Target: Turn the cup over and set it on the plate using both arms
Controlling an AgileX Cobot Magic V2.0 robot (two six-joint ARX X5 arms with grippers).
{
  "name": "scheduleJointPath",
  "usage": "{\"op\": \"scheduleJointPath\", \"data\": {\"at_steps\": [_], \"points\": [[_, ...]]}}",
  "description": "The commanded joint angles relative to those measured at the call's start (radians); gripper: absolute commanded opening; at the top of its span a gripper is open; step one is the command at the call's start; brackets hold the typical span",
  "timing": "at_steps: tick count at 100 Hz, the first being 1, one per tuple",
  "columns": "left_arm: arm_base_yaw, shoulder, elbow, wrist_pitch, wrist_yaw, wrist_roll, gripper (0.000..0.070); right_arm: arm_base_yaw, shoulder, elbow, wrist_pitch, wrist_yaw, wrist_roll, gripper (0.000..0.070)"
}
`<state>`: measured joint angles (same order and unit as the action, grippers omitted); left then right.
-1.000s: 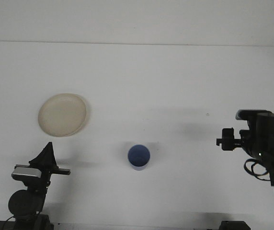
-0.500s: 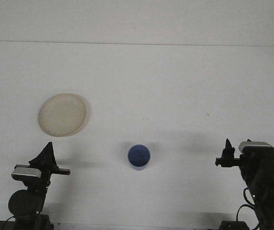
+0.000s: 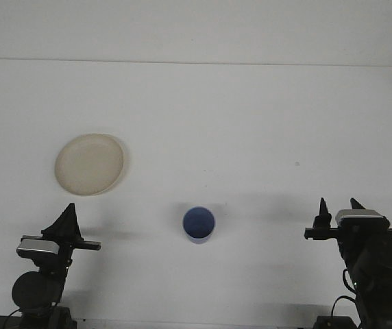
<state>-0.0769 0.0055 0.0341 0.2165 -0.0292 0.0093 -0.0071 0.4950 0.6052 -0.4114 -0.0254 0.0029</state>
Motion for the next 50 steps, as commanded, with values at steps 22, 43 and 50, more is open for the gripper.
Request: {"op": "scheduleJointPath", "data": {"at_steps": [22, 43, 50], "points": [[-0.001, -0.002, -0.020, 0.010, -0.004, -0.002, 0.0012, 0.002, 0.002, 0.010, 0.008, -0.001, -0.010, 0.0456], [-0.001, -0.002, -0.020, 0.018, -0.004, 0.000, 0.0012, 0.001, 0.002, 0.010, 0.008, -0.001, -0.010, 0.0456], [-0.001, -0.002, -0.019, 0.026, -0.004, 0.001, 0.0012, 0.002, 0.002, 0.010, 0.007, -0.001, -0.008, 0.0456]]}}
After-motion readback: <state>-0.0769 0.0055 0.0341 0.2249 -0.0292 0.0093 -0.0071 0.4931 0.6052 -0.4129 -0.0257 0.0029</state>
